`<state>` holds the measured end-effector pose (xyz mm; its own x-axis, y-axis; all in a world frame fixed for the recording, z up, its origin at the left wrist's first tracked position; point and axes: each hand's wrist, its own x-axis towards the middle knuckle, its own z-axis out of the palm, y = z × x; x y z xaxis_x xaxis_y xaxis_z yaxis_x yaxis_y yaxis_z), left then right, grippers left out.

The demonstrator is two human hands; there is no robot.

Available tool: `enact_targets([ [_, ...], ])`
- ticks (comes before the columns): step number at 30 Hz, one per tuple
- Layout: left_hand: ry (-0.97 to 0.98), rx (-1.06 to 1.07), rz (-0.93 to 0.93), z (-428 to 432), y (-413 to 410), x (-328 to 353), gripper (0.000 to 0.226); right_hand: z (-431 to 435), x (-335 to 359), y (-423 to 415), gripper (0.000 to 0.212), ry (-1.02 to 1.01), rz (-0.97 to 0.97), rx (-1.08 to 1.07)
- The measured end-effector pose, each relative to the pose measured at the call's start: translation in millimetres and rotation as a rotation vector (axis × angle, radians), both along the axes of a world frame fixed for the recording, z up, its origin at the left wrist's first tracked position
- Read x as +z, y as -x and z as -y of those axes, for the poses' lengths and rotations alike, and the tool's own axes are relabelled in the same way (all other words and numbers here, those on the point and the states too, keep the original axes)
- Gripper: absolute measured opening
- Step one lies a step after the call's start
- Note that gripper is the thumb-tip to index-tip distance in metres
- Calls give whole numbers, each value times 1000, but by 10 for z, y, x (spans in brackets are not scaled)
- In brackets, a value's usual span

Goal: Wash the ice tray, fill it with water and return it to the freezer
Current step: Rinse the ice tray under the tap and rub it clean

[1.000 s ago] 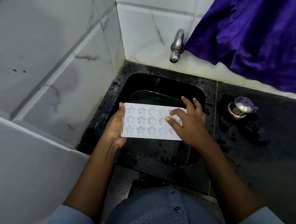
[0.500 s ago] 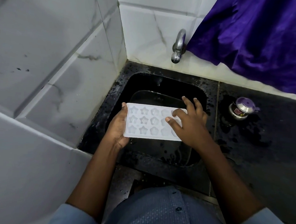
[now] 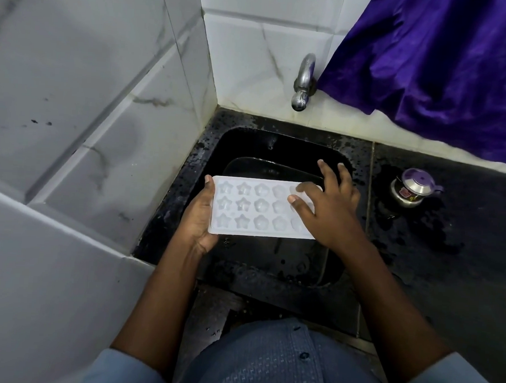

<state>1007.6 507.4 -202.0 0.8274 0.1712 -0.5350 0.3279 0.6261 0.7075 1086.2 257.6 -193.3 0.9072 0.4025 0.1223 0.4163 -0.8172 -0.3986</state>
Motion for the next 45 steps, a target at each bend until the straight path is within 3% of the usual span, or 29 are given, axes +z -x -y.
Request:
enact_targets([
  [9,-10,-30,6,4,7,-27,76,-66,-6,32,48,-36,-13,48],
  [21,14,-26,26,-30,38,19,72,-13,14,54,40,-44,28,4],
  [34,-11,-41,20,-39,122,-24,79,-134,28,132,41,-125,-8,99],
  [41,22,-33,18,-12,161,-5,78,-259,92,215,53,-46,-68,172],
  [45,6,-32,19,-31,176,-5,78,-221,95,221,49,-49,-35,153],
])
